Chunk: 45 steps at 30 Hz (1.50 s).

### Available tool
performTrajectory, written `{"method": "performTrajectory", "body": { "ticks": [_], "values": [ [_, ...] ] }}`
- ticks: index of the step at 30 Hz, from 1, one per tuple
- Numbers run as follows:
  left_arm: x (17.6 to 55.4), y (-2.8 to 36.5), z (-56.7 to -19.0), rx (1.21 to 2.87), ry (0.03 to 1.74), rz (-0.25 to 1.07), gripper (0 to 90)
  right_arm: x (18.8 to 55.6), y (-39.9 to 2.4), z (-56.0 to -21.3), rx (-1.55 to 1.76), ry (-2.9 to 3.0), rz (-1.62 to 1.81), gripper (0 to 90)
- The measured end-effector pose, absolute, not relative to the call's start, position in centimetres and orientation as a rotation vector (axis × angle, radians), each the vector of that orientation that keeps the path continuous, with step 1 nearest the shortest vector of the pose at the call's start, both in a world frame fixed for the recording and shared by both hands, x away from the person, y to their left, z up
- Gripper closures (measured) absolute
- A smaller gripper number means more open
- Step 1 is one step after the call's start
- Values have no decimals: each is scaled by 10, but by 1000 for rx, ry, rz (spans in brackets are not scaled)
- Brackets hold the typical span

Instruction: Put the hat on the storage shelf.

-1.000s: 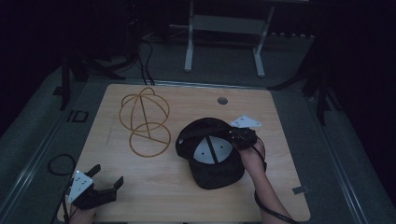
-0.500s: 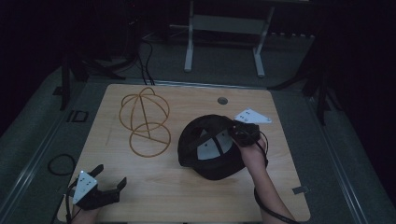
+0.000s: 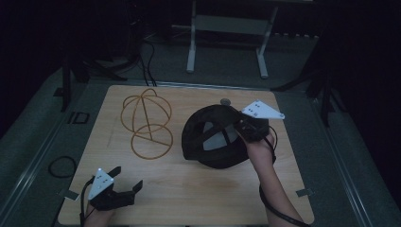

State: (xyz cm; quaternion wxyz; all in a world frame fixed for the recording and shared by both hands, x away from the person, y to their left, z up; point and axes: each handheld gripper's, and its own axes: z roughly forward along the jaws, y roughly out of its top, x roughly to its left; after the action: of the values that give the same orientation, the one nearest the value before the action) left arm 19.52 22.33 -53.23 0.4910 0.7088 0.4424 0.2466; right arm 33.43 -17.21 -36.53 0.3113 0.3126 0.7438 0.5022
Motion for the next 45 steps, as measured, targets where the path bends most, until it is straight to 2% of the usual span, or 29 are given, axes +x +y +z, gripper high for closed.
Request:
{"method": "performTrajectory", "body": {
  "ticks": [6, 8, 11, 24, 34, 38, 45],
  "values": [
    [202, 190, -512, 1739, 969, 481, 52, 322, -170, -353, 791, 1939, 1337, 899],
    [202, 190, -512, 1739, 969, 481, 53, 322, -170, -352, 791, 1939, 1340, 898],
    [209, 165, -503, 1768, 882, 479, 53, 320, -172, -352, 794, 1947, 1354, 898],
    [232, 109, -489, 1748, 800, 549, 55, 318, -171, -359, 797, 1955, 1377, 898],
    [249, 86, -478, 1688, 801, 646, 81, 314, -168, -359, 777, 1963, 1405, 898],
    [256, 80, -474, 1653, 829, 667, 157, 311, -168, -356, 766, 1962, 1422, 898],
    [264, 77, -466, 1640, 834, 725, 463, 306, -172, -353, 752, 1946, 1421, 898]
  ]
}}
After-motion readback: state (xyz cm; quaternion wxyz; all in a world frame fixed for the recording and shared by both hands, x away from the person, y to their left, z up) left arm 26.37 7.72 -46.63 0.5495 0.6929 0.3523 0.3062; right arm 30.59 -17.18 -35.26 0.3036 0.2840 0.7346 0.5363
